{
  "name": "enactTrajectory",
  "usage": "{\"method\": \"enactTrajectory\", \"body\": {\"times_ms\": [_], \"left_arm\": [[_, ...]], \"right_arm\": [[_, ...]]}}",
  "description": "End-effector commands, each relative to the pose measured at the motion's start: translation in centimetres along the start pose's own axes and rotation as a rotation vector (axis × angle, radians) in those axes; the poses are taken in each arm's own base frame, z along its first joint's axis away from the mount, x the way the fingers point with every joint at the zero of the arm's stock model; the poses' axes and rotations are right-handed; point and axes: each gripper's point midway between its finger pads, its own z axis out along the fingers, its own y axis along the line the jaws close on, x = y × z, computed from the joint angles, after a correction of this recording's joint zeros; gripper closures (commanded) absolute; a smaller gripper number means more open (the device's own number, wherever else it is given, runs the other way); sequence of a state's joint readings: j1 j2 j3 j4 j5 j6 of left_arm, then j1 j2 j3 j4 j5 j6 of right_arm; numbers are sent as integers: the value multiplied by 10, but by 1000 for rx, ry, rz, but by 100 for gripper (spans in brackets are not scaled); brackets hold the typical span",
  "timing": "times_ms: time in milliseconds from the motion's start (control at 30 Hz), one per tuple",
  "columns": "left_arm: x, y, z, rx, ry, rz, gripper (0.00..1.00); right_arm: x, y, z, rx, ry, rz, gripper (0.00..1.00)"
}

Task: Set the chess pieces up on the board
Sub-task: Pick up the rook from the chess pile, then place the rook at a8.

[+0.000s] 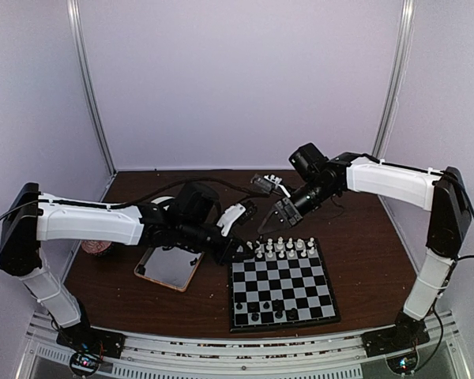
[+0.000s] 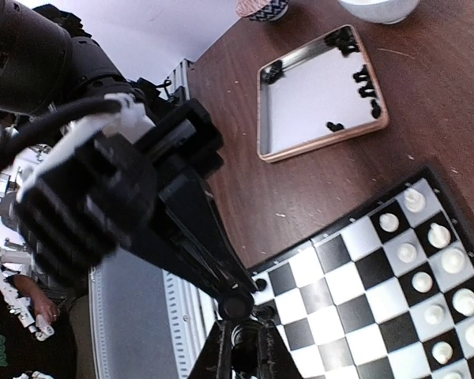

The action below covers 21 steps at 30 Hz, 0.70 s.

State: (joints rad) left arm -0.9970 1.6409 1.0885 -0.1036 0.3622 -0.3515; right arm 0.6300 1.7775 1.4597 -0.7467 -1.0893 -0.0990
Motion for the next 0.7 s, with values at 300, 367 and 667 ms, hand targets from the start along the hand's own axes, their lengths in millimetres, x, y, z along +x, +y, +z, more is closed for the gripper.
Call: {"method": "enactTrajectory", "body": {"times_ms": [300, 367, 667], "left_arm": [[0, 12, 4, -43, -25, -12, 100], [-2, 16, 4, -48, -29, -14, 100], [-16, 38, -9, -102, -55, -22, 100]], "right_arm": [[124, -39, -69, 489, 139, -339, 95], [142, -43, -70, 520, 162, -359, 95], [188, -36, -59, 493, 303, -514, 94]]}}
